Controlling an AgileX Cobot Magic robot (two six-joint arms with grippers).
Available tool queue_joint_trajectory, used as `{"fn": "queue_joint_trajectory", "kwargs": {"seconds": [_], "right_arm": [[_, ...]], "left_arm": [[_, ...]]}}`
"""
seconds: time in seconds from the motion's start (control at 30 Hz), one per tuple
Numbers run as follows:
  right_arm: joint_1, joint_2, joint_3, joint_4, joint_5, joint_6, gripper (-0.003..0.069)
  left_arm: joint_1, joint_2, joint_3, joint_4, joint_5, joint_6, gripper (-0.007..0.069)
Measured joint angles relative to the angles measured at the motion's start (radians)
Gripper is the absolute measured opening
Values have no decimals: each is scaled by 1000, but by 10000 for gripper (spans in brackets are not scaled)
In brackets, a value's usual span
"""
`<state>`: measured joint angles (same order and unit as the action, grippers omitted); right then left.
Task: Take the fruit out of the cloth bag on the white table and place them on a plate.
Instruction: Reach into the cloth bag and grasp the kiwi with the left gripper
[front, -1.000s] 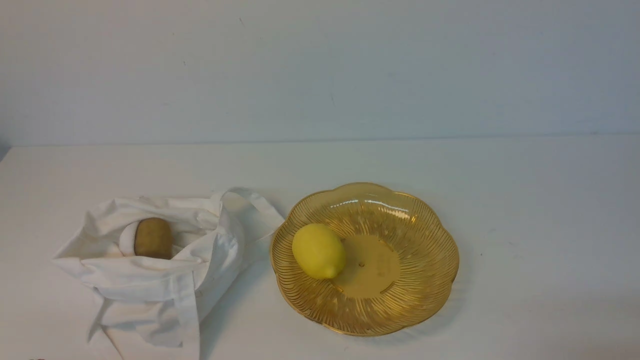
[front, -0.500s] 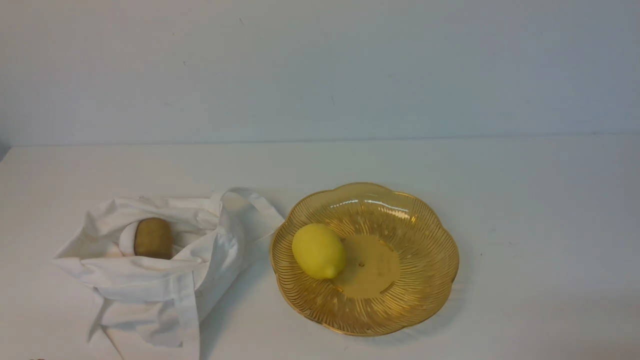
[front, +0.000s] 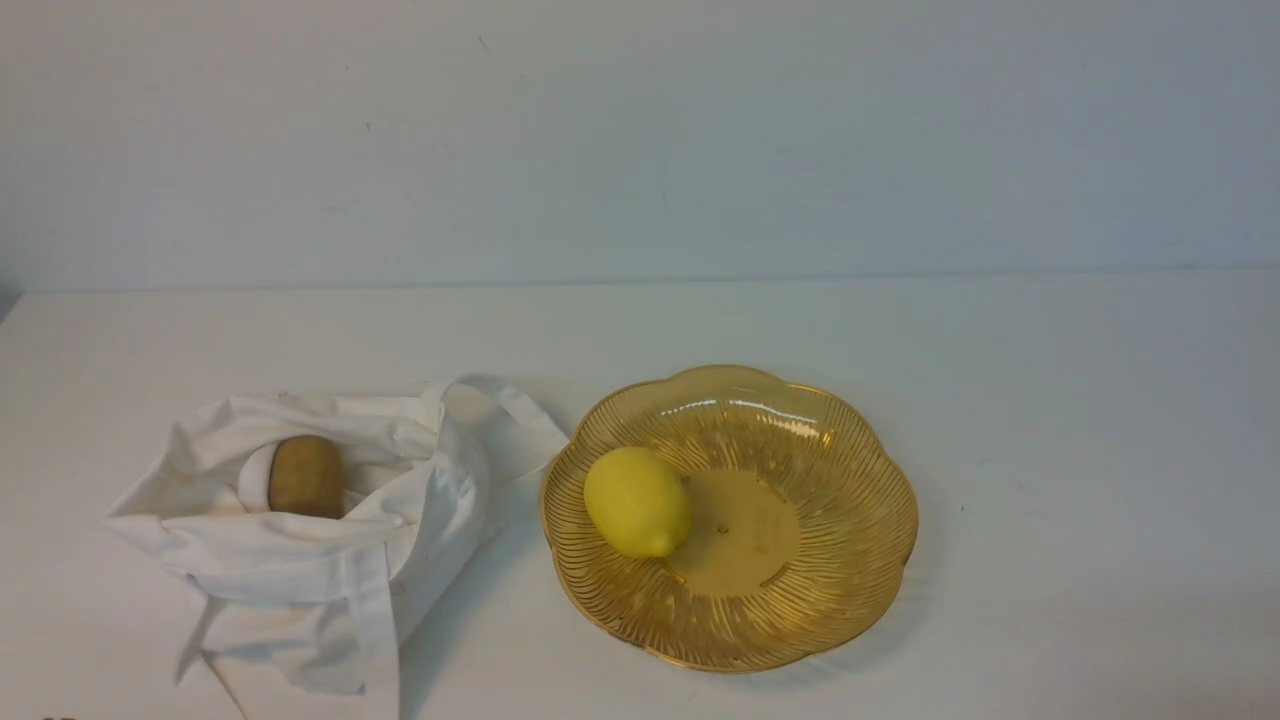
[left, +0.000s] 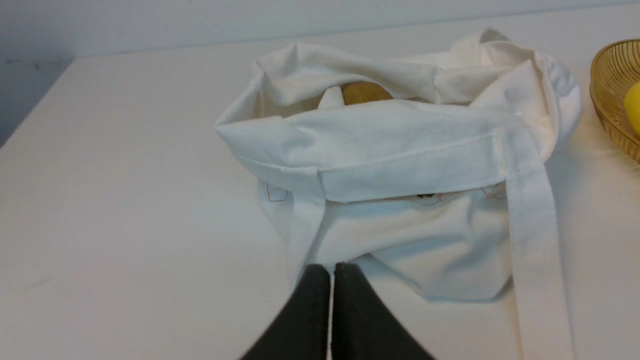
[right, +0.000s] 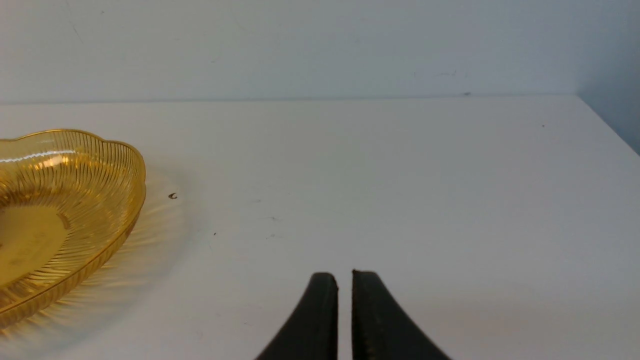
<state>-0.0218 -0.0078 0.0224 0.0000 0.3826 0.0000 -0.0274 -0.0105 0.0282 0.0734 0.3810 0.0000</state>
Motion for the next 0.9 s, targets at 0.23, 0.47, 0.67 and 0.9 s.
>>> {"fn": "queue_joint_trajectory", "kwargs": {"seconds": [0.23,0.47,0.67,0.9], "right_arm": [[0,0,0,0,0,0,36],[0,0,0,0,0,0,36],[0,0,0,0,0,0,36],[0,0,0,0,0,0,36]], "left_arm": [[0,0,0,-218,-146,-158,-8],[0,0,0,-461,-348,-239,-8],[0,4,-115,-550,-570,-235,-8],[1,385,-639,-415,-4,-68,-8]]}}
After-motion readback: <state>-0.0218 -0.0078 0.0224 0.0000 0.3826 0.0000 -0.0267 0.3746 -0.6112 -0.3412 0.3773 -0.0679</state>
